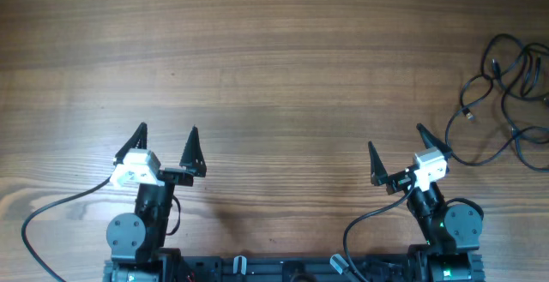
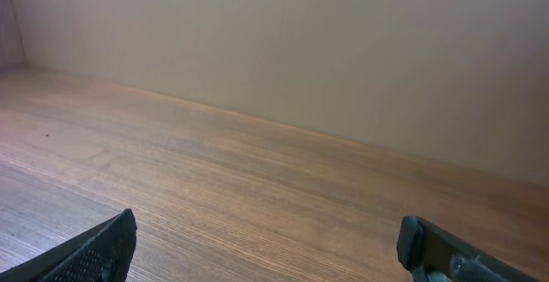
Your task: Untangle cables
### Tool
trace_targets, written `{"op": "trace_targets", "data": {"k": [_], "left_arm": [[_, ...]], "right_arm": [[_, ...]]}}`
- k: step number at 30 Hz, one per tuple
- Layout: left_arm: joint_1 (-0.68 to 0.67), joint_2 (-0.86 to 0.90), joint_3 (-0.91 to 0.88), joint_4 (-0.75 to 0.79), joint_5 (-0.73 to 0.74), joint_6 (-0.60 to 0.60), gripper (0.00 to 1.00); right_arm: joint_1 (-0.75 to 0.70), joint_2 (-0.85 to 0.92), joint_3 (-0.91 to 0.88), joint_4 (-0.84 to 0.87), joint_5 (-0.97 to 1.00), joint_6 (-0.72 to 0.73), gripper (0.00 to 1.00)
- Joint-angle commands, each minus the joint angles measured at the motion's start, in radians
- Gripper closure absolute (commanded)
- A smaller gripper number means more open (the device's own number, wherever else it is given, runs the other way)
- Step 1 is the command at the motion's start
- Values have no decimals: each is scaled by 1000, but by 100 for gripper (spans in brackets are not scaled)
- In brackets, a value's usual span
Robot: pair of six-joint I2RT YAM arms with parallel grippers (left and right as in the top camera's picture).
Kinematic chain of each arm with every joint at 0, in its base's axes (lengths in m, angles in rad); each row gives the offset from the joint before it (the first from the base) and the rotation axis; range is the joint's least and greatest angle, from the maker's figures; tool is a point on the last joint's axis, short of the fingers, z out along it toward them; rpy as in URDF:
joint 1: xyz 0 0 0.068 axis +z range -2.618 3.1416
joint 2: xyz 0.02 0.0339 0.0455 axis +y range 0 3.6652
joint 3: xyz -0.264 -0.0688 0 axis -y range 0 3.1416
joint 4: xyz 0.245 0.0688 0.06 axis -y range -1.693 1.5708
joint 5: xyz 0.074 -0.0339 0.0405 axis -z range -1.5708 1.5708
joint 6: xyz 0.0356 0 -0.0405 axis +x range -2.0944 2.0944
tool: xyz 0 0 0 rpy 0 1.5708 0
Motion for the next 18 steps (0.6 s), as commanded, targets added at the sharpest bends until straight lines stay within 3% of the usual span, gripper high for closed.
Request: {"op": "trace_targets", "data": {"k": [1,12,18], "left_arm": [[6,-39,-16,-7,-17,24,0],[6,-89,-87,8,-17,24,0],[6,-89,-87,-145,-13,19,0]], "right_arm": [[-4,-10,-1,2,-13,12,0],[-4,-10,-1,2,-12,12,0],[-4,-10,-1,2,-13,12,0]]}}
